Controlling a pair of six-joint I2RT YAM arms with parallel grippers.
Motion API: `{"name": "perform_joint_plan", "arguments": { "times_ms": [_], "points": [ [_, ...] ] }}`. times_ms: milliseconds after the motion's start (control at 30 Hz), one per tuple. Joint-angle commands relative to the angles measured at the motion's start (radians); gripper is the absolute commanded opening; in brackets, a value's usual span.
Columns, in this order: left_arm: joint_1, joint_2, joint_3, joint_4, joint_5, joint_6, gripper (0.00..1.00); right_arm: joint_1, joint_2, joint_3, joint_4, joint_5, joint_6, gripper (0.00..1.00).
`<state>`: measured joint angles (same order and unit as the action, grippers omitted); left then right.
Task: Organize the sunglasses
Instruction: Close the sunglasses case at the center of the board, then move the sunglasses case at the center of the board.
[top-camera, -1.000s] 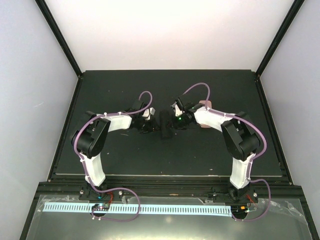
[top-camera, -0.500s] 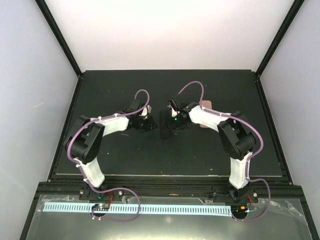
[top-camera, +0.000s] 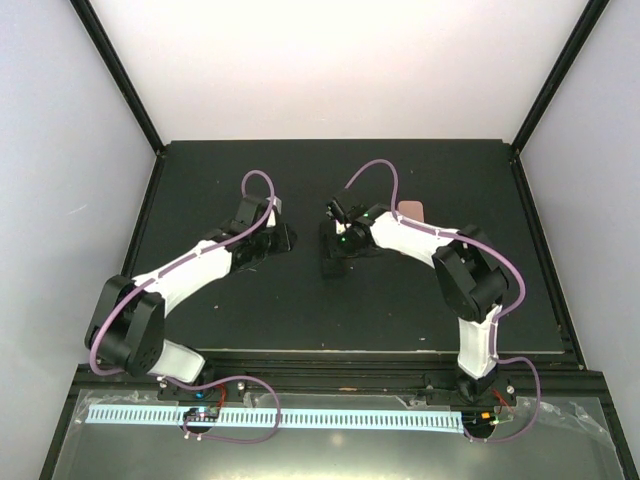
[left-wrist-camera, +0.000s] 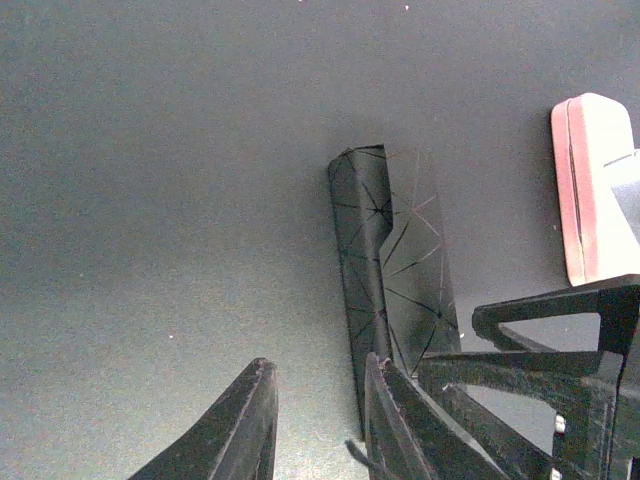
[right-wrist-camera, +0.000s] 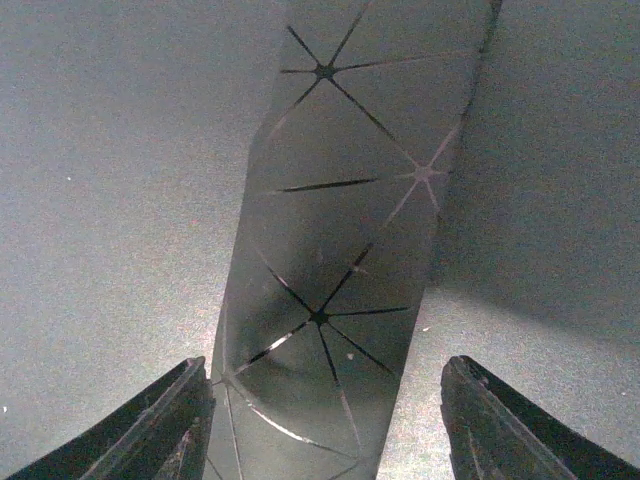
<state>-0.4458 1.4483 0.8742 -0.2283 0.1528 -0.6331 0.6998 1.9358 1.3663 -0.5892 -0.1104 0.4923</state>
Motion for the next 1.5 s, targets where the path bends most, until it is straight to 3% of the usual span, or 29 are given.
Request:
{"name": "perform_joint_plan", "arguments": {
  "times_ms": [0, 433, 933, 1033, 1200, 1467],
  "points": [
    [0.009, -0.048, -0.017, -0.03, -0.027, -0.013, 0.26, 0.0, 0.049, 0.022, -0.006, 0.008, 0.015, 0.63],
    [0.012, -0.103, -0.03, -0.057, -0.001, 0.0, 0.26, -0.05, 0.039, -0.036, -0.027, 0.119, 0.058, 0.52],
    [0.012, -0.219, -0.036, -0.116, 0.025, 0.031, 0.31, -0.223, 0.006, -0.059, 0.0, 0.041, -0.086, 0.48],
    [0.012, -0.248, -0.027, -0.15, 0.014, 0.04, 0.34, -0.223, -0.026, -0.045, -0.008, 0.051, -0.096, 0.51],
    [0.013, -0.32, 0.002, -0.232, -0.025, 0.071, 0.41, -0.224, -0.124, -0.03, -0.026, 0.053, -0.11, 0.68],
    [0.018, -0.526, 0.038, -0.353, -0.066, 0.161, 0.66, -0.223, -0.471, -0.141, -0.046, 0.123, -0.107, 0.87]
  ]
}}
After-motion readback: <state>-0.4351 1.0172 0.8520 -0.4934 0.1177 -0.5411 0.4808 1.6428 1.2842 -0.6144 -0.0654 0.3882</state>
